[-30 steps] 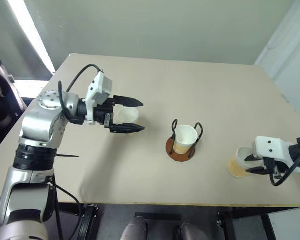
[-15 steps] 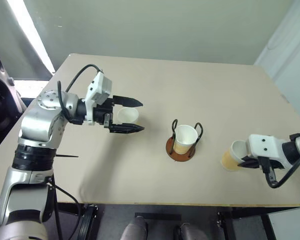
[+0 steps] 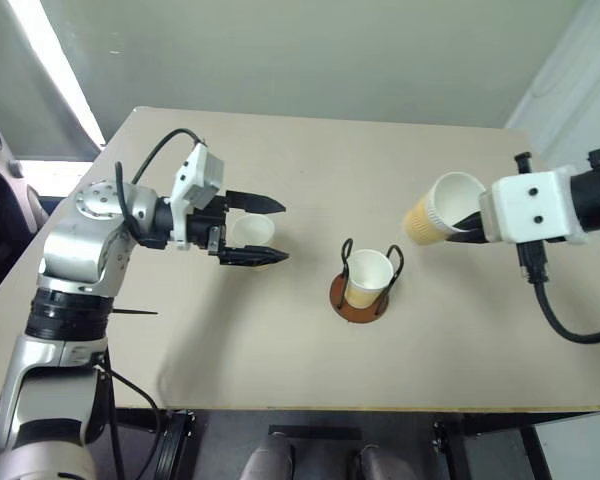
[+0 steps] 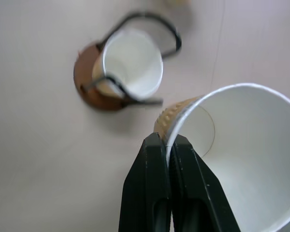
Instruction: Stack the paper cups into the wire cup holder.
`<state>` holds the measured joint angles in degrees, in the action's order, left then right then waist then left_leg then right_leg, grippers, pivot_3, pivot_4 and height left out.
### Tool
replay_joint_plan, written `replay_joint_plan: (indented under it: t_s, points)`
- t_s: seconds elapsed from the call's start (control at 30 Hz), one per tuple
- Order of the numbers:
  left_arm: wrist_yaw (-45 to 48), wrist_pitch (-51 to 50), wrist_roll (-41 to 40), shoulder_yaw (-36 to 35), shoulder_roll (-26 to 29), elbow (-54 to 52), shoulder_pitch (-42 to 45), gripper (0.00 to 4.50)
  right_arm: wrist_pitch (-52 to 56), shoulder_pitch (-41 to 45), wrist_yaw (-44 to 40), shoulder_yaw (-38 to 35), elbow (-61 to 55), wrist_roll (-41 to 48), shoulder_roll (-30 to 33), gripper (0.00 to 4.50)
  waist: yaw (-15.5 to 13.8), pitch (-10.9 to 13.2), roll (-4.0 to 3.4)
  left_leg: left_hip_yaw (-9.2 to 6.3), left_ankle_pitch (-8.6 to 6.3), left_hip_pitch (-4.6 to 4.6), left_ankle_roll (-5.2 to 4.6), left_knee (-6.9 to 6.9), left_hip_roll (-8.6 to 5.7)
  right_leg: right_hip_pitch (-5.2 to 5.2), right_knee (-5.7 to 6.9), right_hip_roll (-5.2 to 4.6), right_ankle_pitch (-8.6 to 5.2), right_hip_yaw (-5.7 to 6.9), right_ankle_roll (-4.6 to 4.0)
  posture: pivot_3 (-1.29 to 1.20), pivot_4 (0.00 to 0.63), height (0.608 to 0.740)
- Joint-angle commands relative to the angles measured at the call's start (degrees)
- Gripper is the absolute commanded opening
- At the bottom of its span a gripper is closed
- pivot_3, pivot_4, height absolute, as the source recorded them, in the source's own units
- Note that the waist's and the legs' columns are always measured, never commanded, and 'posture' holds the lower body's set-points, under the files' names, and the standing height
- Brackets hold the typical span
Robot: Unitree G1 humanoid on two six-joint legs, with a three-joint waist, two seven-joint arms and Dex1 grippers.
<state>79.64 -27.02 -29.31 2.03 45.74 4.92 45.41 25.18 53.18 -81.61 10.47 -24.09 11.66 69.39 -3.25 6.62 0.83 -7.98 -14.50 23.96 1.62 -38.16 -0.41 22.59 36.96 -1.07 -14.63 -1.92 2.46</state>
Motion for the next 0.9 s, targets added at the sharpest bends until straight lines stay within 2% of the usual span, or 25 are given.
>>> replay_joint_plan:
  t_s: [0.03, 0.43, 0.9]
  points:
    - [-0.1, 0.8, 0.0, -1.1, 0.0, -1.0, 1.2, 4.50, 0.3, 3.4, -1.3, 2.7, -1.1, -1.2, -2.8, 0.04, 0.0, 0.0, 0.00, -0.01, 0.00, -0.01, 0.00, 0.00, 0.00, 0.00, 0.00, 0.00, 0.00, 0.01, 0.00, 0.00, 0.150, 0.740]
    - [-0.5, 0.2, -0.3, -1.6, 0.3, -2.0, 0.7, 4.50, -4.0, 5.5, -4.3, 8.0, 0.9, -5.7, -9.0, 0.04, 0.0, 0.0, 0.00, -0.01, 0.00, 0.05, 0.00, 0.00, 0.01, 0.02, 0.01, -0.01, 0.01, 0.01, -0.03, 0.00, 0.150, 0.740]
    - [-1.1, 0.1, -0.7, -1.7, 0.4, -2.7, 0.0, 4.50, -8.1, 2.6, -7.0, 9.7, 1.5, -9.1, -10.3, 0.04, 0.0, 0.0, 0.00, 0.00, 0.00, 0.06, 0.01, 0.02, 0.01, 0.02, 0.04, -0.01, 0.01, 0.01, -0.04, 0.00, 0.150, 0.740]
